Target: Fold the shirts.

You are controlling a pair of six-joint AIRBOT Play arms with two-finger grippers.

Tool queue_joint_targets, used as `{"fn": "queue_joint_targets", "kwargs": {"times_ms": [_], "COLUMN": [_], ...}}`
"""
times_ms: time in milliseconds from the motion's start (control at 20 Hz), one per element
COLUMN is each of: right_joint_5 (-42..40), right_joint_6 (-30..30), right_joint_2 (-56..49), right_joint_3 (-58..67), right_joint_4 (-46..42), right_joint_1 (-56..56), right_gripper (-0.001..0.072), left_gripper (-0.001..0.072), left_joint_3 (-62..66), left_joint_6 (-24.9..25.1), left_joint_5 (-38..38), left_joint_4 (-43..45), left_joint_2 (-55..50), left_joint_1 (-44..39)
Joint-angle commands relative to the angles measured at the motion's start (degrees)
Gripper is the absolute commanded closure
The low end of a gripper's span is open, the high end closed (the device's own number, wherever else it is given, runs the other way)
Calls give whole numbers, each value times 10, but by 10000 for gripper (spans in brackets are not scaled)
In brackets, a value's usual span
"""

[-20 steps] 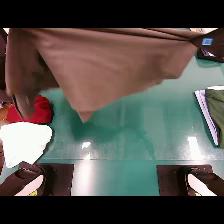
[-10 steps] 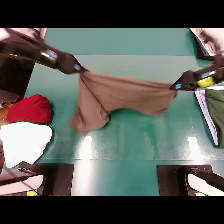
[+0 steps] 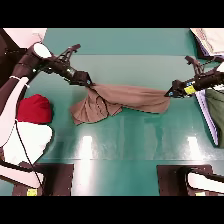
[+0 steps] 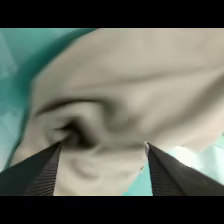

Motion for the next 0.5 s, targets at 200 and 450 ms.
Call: {"fn": "queue_joint_targets", "kwargs": {"times_ms": [200, 450], "right_joint_5": [-4, -5], "right_joint_6": [-22, -23], "right_joint_2": [34, 34], "right_joint_3": [4, 3], "right_joint_4": [2, 3], "right_joint_1": [-41, -37], "right_gripper": [696, 696], "left_gripper": [90, 89], "left_joint_3": [-244, -496], "left_joint_6": [-9, -19], "left_joint_5": [29, 105], "left_joint_4": [28, -24], "left_joint_2": [193, 304], "left_joint_1": [80, 84]}}
